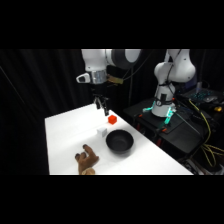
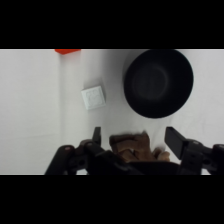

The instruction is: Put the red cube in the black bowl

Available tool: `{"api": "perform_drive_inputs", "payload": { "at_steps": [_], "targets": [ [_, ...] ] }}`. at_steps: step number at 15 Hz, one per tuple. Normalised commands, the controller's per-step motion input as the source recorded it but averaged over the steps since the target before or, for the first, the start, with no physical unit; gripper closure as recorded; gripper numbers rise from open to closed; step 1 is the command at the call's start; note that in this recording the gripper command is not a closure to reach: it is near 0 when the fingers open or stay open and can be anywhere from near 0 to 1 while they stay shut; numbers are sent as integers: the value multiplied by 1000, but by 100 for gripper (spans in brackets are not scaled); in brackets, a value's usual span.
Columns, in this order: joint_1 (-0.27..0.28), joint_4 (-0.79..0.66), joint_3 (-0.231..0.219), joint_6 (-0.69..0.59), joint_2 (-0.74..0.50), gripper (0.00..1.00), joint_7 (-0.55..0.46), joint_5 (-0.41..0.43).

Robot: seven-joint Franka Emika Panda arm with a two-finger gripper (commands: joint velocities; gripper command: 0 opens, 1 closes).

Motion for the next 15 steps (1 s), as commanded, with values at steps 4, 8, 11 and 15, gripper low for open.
{"api": "perform_drive_inputs", "payload": {
  "at_steps": [4, 8, 11, 15],
  "targets": [
    [-159, -209, -118, -171, -355, 0, -559, 63],
    [-119, -223, -131, -91, -290, 0, -498, 79],
    [-79, -253, -112, 83, -217, 0, -417, 55],
    [-67, -248, -93, 320, -91, 0, -351, 75]
  ]
}}
